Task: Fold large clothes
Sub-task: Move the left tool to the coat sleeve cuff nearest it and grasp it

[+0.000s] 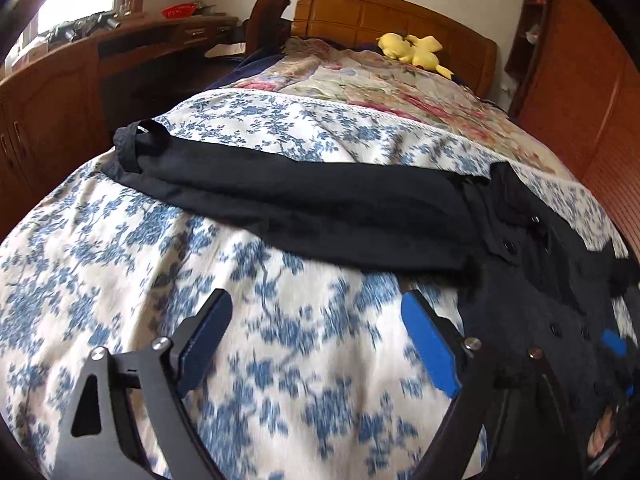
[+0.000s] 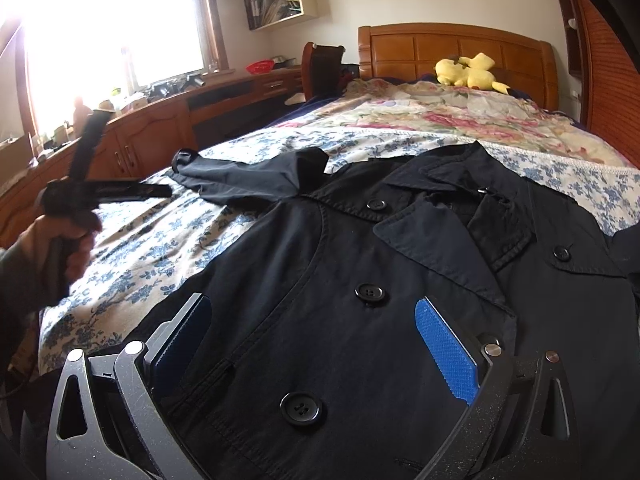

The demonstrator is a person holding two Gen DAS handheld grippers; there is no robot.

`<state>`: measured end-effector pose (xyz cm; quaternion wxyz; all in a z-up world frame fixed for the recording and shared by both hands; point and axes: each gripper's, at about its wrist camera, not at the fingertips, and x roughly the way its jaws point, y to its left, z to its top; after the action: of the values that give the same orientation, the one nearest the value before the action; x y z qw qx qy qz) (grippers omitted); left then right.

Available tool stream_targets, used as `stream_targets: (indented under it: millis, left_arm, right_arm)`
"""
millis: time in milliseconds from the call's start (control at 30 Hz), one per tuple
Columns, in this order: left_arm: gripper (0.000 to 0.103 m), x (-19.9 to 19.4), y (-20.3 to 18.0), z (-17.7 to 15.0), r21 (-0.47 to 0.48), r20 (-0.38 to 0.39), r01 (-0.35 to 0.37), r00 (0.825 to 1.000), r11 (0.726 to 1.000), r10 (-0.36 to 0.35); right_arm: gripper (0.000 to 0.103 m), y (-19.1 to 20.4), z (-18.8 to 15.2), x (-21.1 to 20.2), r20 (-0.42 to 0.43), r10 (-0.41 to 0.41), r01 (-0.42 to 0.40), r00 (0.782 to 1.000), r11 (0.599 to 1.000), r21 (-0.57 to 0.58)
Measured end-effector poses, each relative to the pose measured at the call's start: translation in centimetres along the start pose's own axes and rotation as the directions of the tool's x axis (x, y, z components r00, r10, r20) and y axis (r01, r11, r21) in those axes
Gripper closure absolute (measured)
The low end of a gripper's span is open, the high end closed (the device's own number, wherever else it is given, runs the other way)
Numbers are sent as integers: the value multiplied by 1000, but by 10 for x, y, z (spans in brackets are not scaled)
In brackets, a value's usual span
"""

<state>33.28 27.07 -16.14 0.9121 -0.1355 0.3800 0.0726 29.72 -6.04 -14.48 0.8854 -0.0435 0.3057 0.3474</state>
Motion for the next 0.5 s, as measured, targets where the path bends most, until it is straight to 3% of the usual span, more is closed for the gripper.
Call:
stream_targets:
  millis: [133, 333, 500]
  left_arm:
    - [28, 33, 13, 21, -31, -18, -17, 1000, 999, 16]
    - [29, 72, 42, 46, -166, -42, -25, 999, 986, 18]
    - [29, 93, 68, 50, -297, -60, -17, 998, 955, -1]
  right_arm:
    - [0, 1, 0, 3, -14, -6, 6, 1000, 1000, -6]
    - [0, 7, -3, 7, -32, -20, 19, 999, 999, -34]
    - [0, 7, -3, 8, -38, -20, 18, 999, 999, -37]
